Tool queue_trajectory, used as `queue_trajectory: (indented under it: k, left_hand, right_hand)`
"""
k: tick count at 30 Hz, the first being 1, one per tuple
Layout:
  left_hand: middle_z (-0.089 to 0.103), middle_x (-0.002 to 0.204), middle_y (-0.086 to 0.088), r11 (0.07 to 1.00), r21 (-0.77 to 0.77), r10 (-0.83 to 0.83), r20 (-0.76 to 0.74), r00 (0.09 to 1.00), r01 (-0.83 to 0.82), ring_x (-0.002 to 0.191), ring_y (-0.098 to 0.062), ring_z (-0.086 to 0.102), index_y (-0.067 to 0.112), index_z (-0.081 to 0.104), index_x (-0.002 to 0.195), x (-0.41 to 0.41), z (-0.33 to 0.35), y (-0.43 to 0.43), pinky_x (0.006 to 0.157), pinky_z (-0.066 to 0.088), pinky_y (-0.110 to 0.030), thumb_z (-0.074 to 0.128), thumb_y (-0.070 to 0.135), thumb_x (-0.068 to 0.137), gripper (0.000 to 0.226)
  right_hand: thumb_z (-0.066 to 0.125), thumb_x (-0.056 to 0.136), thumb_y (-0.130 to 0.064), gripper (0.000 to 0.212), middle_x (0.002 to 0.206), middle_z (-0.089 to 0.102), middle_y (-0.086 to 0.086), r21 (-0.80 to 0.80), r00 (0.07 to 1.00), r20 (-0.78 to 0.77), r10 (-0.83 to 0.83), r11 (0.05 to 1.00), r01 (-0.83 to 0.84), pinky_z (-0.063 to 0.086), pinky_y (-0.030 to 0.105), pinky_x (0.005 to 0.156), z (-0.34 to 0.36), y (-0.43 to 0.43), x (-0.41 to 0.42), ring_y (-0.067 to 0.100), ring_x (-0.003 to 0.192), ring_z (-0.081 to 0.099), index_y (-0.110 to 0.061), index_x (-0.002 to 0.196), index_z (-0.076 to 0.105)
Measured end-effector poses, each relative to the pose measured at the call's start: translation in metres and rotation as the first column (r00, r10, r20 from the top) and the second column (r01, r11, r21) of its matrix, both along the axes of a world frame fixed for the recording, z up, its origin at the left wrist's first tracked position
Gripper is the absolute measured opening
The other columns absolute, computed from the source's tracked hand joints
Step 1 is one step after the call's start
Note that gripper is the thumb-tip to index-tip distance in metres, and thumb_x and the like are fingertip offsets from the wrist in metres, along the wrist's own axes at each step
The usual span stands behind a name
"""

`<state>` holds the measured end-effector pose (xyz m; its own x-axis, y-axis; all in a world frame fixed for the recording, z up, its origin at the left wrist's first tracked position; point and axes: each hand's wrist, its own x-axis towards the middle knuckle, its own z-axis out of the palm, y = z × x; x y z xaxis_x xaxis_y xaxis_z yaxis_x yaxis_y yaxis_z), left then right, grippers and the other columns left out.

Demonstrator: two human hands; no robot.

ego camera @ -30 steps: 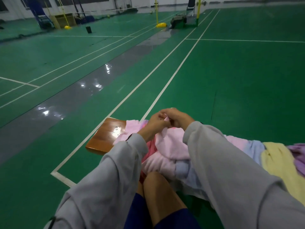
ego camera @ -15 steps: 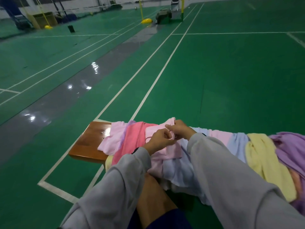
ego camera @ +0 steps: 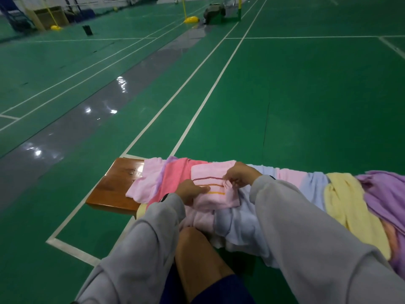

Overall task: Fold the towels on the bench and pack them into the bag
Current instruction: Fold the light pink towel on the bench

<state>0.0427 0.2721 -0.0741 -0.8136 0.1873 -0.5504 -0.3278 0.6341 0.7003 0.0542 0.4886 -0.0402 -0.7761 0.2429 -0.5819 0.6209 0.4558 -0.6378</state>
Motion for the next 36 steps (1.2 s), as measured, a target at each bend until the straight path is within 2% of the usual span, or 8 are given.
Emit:
queue_trajectory:
  k: [4, 8, 10, 15, 19, 26, 29, 36]
  left_hand:
    - [0.071, 0.085, -0.011, 0.993, 0.081, 0.089, -0.036, 0.995, -0.086, 0.076, -0.025, 0.066, 0.002, 0.067, 0.094, -0.003, -0.009, -0.011, 0.056, 0.054, -0.029, 0.090, 0.024, 0.076, 0.037]
    - [0.045, 0.049, -0.004, 0.972, 0.169, 0.146, 0.097, 0.985, -0.161, 0.044, -0.018, 0.042, 0.006, 0.054, 0.065, -0.003, 0.001, -0.022, 0.044, 0.037, -0.019, 0.063, -0.004, 0.090, 0.029]
    - [0.034, 0.052, -0.004, 0.958, 0.188, 0.178, 0.199, 0.964, -0.216, 0.043, -0.016, 0.032, 0.014, 0.046, 0.066, -0.006, 0.006, -0.026, 0.045, 0.036, -0.020, 0.055, 0.007, 0.095, 0.031]
    - [0.046, 0.054, 0.001, 0.940, 0.243, 0.162, 0.297, 0.941, -0.238, 0.043, -0.014, 0.042, 0.020, 0.057, 0.070, 0.000, 0.010, -0.022, 0.046, 0.042, -0.021, 0.064, 0.064, 0.090, 0.049]
    - [0.076, 0.106, -0.004, 0.941, 0.296, 0.112, 0.185, 0.976, -0.163, 0.096, -0.019, 0.070, 0.009, 0.071, 0.115, 0.003, -0.002, -0.008, 0.080, 0.060, -0.031, 0.087, 0.057, 0.069, 0.068]
    - [0.075, 0.111, -0.007, 0.931, 0.329, 0.112, 0.154, 0.982, -0.158, 0.103, -0.022, 0.071, 0.003, 0.070, 0.113, -0.001, -0.008, -0.008, 0.091, 0.059, -0.035, 0.101, 0.029, 0.055, 0.071]
    - [0.076, 0.110, -0.014, 0.945, 0.284, 0.100, 0.217, 0.971, -0.161, 0.103, -0.033, 0.073, 0.001, 0.069, 0.116, -0.006, -0.020, -0.019, 0.091, 0.060, -0.047, 0.102, 0.039, 0.047, 0.085]
    - [0.076, 0.113, -0.012, 0.903, 0.372, 0.150, 0.198, 0.969, -0.215, 0.106, -0.030, 0.072, 0.003, 0.070, 0.119, -0.022, -0.049, -0.015, 0.096, 0.058, -0.046, 0.102, 0.051, 0.042, 0.096]
  right_hand:
    - [0.066, 0.084, -0.012, 0.014, 0.085, 0.059, 0.008, -0.158, 0.999, 0.031, 0.009, 0.987, -0.004, 0.052, 0.030, 0.064, 0.018, -0.002, -0.002, 0.023, 0.070, 0.058, -0.011, 0.094, 0.057]
    - [0.052, 0.081, -0.011, 0.009, 0.083, 0.057, 0.012, -0.717, 0.979, 0.066, -0.192, 0.674, 0.180, 0.057, 0.036, 0.074, 0.024, 0.000, 0.000, 0.024, 0.067, 0.059, -0.007, 0.085, 0.058]
    - [0.048, 0.088, -0.005, 0.018, 0.084, 0.064, 0.018, -0.719, 0.978, 0.086, -0.189, 0.667, 0.192, 0.057, 0.045, 0.092, 0.013, 0.002, 0.013, 0.030, 0.072, 0.067, 0.003, 0.093, 0.063]
    - [0.040, 0.092, -0.004, 0.028, 0.101, 0.058, 0.025, -0.423, 0.961, 0.200, -0.192, 0.867, 0.262, 0.062, 0.050, 0.062, -0.016, 0.000, 0.033, 0.044, 0.073, 0.069, 0.003, 0.117, 0.050]
    - [0.070, 0.088, -0.047, 0.043, 0.100, 0.067, 0.022, -0.461, 0.966, 0.138, -0.220, 0.849, 0.259, 0.061, 0.048, 0.061, -0.019, -0.008, 0.032, 0.042, 0.075, 0.072, -0.011, 0.111, 0.067]
    - [0.075, 0.071, 0.002, 0.055, 0.115, 0.067, 0.022, -0.426, 0.996, 0.079, -0.044, 0.902, 0.074, 0.061, 0.047, 0.081, -0.029, 0.008, 0.011, 0.032, 0.097, 0.069, 0.002, 0.125, 0.061]
    - [0.077, 0.076, -0.003, 0.044, 0.113, 0.062, 0.013, -0.265, 0.994, 0.113, -0.015, 0.963, 0.045, 0.060, 0.042, 0.063, -0.027, 0.005, 0.023, 0.035, 0.100, 0.064, -0.004, 0.115, 0.059]
    - [0.068, 0.075, -0.058, 0.073, 0.132, 0.061, 0.010, 0.335, 0.989, -0.067, 0.135, 0.936, -0.106, 0.047, 0.031, 0.089, -0.031, -0.020, 0.020, 0.031, 0.120, 0.057, -0.012, 0.130, 0.059]
